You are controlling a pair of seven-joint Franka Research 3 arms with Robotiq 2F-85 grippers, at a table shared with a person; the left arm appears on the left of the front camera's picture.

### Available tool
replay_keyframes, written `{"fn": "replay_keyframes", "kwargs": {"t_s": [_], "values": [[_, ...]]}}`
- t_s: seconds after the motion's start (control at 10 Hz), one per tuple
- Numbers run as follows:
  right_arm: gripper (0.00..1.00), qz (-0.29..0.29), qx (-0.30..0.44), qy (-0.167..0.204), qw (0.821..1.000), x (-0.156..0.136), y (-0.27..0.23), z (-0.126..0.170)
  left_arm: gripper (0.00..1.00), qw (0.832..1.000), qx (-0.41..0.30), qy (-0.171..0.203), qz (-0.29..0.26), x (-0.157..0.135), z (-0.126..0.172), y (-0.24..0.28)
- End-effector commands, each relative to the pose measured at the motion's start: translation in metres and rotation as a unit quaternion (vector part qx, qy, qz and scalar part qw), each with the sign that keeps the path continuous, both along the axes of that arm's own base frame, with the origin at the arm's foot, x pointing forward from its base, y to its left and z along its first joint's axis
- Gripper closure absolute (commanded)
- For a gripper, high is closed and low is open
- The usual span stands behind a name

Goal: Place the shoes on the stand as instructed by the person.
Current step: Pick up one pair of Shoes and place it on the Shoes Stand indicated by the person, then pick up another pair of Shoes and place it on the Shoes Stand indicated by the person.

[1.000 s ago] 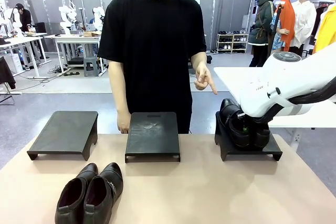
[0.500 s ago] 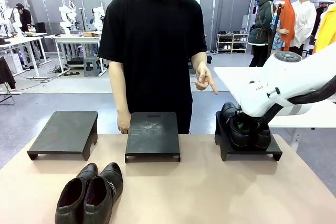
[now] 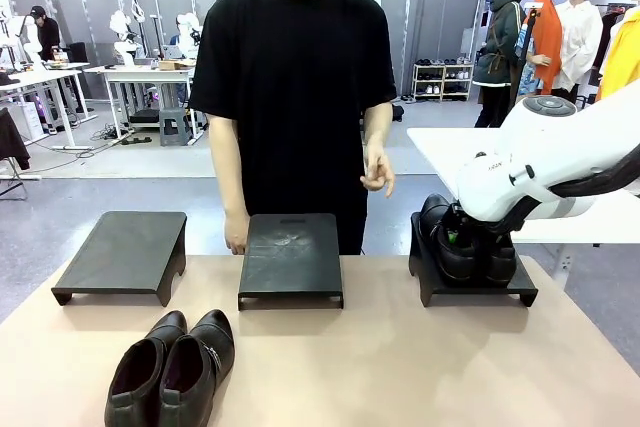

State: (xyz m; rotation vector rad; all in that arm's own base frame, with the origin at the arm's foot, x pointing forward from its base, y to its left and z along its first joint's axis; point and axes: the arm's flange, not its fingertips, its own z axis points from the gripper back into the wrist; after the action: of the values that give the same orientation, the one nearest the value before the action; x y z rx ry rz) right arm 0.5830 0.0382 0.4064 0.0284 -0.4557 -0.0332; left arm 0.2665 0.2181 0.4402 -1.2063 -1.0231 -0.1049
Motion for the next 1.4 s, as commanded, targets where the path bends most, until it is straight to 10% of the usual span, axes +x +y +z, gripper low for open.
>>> {"fn": "replay_keyframes", "kwargs": {"t_s": [0.0,0.9,1.3], "values": [[0.0,0.002,0.0,0.0,1.0,0.0,0.003,0.0,0.0,1.0,0.001,-0.006,-0.006,-0.001,0.0,0.001],[0.0,0.001,0.0,0.001,1.0,0.0,0.001,0.0,0.0,1.0,0.001,-0.006,-0.006,-0.001,0.0,0.001],[0.0,0.055,0.192,0.037,0.979,-0.098,-0.047,0.095,0.0,1.0,0.001,-0.006,-0.006,-0.001,0.0,0.001]]}}
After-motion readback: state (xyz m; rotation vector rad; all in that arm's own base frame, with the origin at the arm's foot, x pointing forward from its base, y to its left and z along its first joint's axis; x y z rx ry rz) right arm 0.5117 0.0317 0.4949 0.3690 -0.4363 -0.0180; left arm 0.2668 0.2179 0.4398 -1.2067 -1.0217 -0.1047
